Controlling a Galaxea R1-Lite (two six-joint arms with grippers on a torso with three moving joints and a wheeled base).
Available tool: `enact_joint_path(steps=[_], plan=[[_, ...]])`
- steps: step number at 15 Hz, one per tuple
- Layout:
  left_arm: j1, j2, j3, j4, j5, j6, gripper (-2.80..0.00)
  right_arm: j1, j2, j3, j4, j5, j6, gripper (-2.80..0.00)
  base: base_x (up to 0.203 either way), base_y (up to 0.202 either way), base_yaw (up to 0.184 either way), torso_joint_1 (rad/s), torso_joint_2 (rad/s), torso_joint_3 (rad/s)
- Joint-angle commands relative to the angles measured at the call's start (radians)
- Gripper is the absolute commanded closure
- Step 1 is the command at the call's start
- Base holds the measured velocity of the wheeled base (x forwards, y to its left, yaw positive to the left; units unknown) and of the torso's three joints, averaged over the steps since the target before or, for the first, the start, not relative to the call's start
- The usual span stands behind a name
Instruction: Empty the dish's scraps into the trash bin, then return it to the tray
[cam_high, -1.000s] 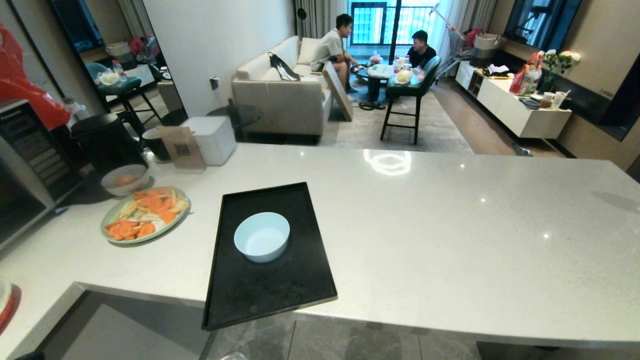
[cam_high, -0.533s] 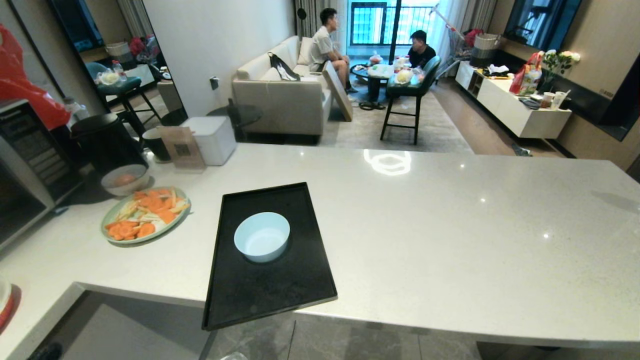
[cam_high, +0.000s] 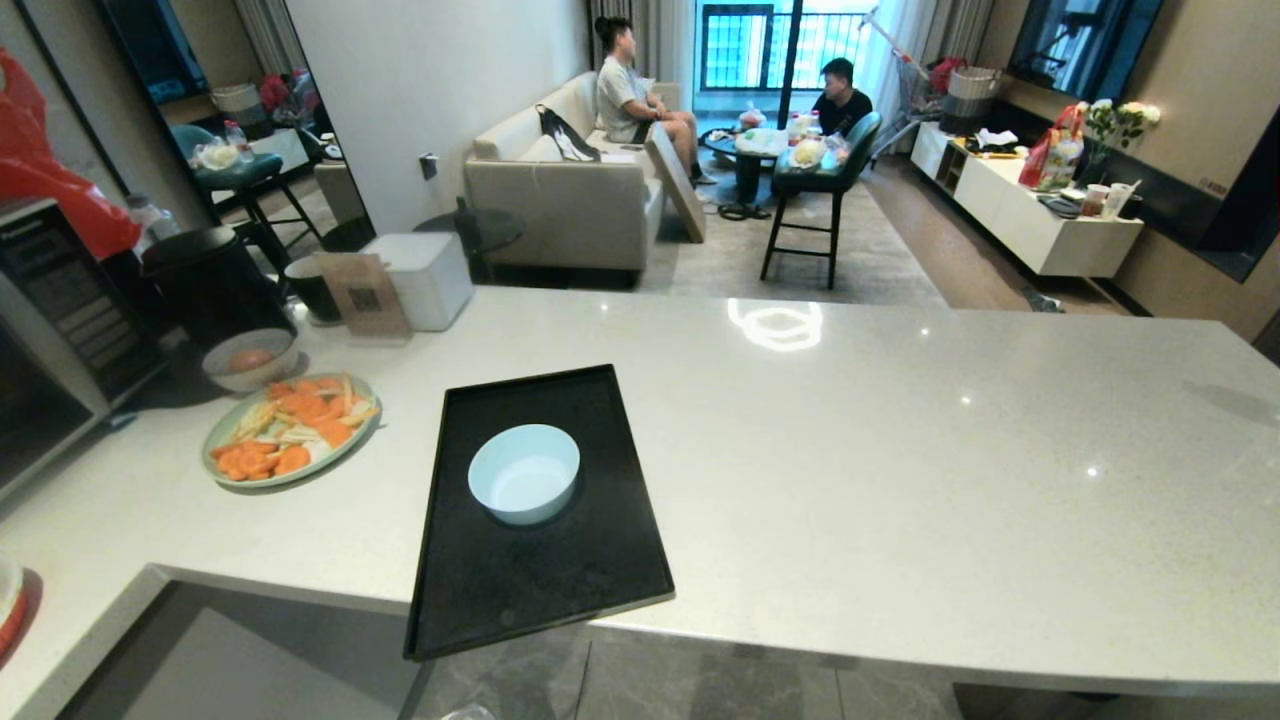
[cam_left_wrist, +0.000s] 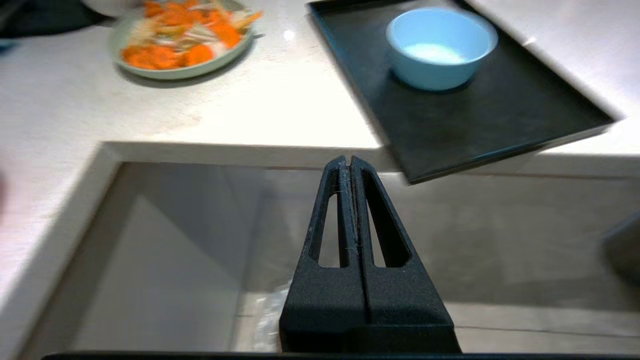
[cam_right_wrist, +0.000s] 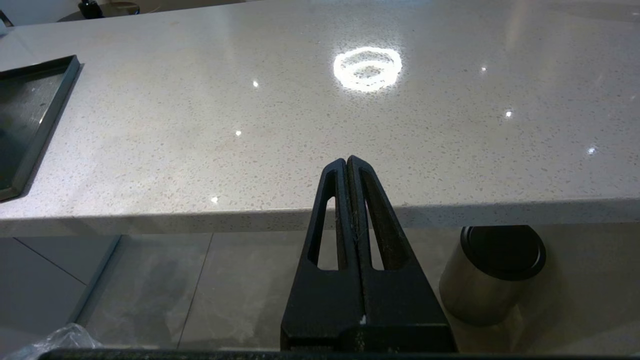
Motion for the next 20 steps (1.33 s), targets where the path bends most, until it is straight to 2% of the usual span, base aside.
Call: enact_joint_path(steps=[1,3,8,20], plan=[[-0.059,-0.031,0.000,0.065,0.071,0.023,0.00,0.000,0.000,0.000,-0.001,0.000,0.000,0.00,0.000,0.000,0.000,0.000,0.00,0.000],[-0.083,-0.111,0.000,0.120,0.099,0.005,0.00,0.000,0.000,0.000,-0.001,0.000,0.000,0.00,0.000,0.000,0.000,0.000,0.00,0.000],[-0.081,-0.272,0.000,0.132,0.114,-0.008,0.00,0.000,0.000,0.000,-0.001,0.000,0.000,0.00,0.000,0.000,0.000,0.000,0.00,0.000],[-0.081,-0.274,0.000,0.132,0.115,-0.013,0.00,0.000,0.000,0.000,0.001,0.000,0.000,0.00,0.000,0.000,0.000,0.000,0.00,0.000]])
